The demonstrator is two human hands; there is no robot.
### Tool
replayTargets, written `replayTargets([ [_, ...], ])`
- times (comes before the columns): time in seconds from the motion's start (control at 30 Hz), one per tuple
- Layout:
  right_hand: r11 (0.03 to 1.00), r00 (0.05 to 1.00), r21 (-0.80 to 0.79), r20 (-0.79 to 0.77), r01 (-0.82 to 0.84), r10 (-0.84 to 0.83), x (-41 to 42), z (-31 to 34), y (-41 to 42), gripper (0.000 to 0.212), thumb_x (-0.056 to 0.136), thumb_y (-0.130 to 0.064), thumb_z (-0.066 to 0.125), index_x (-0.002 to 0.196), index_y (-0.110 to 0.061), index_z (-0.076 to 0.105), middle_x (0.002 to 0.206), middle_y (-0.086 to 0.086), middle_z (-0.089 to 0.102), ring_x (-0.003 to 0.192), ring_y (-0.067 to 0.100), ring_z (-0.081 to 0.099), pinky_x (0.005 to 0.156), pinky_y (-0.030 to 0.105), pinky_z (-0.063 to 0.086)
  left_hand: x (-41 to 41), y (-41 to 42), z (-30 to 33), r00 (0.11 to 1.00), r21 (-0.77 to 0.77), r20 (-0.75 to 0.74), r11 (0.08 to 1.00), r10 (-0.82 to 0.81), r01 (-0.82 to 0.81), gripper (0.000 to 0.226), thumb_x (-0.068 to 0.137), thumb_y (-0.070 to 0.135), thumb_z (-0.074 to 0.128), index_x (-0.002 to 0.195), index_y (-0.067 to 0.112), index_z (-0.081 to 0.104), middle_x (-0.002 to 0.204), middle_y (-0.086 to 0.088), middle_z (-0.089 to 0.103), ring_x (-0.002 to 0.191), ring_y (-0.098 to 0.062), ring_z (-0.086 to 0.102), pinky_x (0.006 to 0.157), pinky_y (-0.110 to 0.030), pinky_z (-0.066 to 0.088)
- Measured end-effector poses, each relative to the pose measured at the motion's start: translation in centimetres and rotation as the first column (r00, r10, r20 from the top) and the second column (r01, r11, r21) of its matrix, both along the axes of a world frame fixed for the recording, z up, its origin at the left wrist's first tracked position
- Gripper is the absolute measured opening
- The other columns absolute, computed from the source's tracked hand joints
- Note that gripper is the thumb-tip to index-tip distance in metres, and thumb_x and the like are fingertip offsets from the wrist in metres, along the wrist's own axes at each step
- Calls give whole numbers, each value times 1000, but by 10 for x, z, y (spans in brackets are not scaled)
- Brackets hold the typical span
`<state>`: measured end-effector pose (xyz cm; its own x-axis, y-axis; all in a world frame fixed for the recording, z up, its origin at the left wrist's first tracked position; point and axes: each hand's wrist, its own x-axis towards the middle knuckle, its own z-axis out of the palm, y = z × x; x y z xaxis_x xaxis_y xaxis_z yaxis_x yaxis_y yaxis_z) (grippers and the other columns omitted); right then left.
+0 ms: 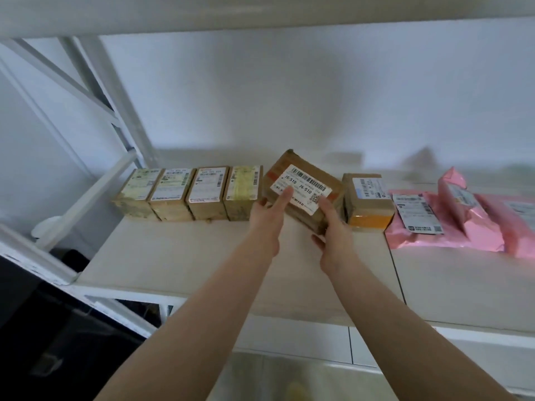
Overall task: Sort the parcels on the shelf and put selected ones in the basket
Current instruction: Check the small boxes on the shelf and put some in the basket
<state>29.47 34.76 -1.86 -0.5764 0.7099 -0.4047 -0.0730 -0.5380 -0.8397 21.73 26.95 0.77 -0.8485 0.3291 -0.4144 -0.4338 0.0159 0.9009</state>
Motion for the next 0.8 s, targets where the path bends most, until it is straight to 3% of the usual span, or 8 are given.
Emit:
replayTargets([
  [0.1,996,999,72,24,-47,45,19,5,0,20,81,-42,73,96,-30,67,103,-7,74,110,17,63,98,39,45,-14,-21,9,995,-28,-59,996,-84,83,91,66,48,83,143,24,41,128,0,62,119,-26,56,103,-46,45],
  [0.17,987,996,135,32,-83,80,32,7,0,25,82,-42,72,102,-27,70,106,-4,75,111,19,63,93,38,46,-20,-33,6,980,-21,-76,983,-182,181,100,64,42,86,148,29,32,130,0,62,118,-25,58,98,-44,48],
  [0.27,972,995,214,36,-100,95,55,9,-7,40,82,-41,71,117,-22,69,107,-4,75,108,19,62,87,36,46,-9,-49,7,938,-13,-110,944,-329,330,53,76,28,80,124,21,58,114,1,71,112,-19,62,100,-41,48],
  [0.33,967,995,234,34,-99,94,73,10,-17,41,83,-40,70,119,-21,69,103,-5,75,103,16,62,88,36,45,6,-59,8,920,-19,-125,928,-370,371,29,80,24,77,106,21,64,106,4,71,102,-12,61,103,-36,44],
  [0.4,967,996,241,36,-86,80,92,8,-32,39,84,-38,69,119,-21,69,101,-5,75,101,14,62,92,37,44,22,-71,6,903,-5,-149,914,-402,406,18,83,22,74,98,22,64,102,6,71,100,-9,60,99,-31,41],
  [0.6,966,998,259,67,1,-19,153,-3,-85,62,69,-46,72,126,-22,64,107,-3,75,99,12,64,81,32,46,63,-107,-9,853,65,-159,857,-496,511,24,82,6,72,105,11,67,99,1,74,84,-1,69,70,-9,47],
  [0.73,967,989,241,98,85,-112,201,-15,-108,63,71,-47,72,129,-24,62,115,-2,73,105,12,63,81,32,47,101,-116,-17,813,80,-118,811,-570,580,31,80,2,73,110,6,66,105,-6,74,94,-12,70,88,-18,50],
  [0.8,962,980,234,108,138,-166,230,-19,-113,56,79,-43,72,130,-22,61,115,-2,73,111,15,63,81,32,48,123,-111,-19,779,61,-111,778,-618,626,36,79,3,75,114,5,65,109,-8,73,97,-15,69,89,-21,49],
])
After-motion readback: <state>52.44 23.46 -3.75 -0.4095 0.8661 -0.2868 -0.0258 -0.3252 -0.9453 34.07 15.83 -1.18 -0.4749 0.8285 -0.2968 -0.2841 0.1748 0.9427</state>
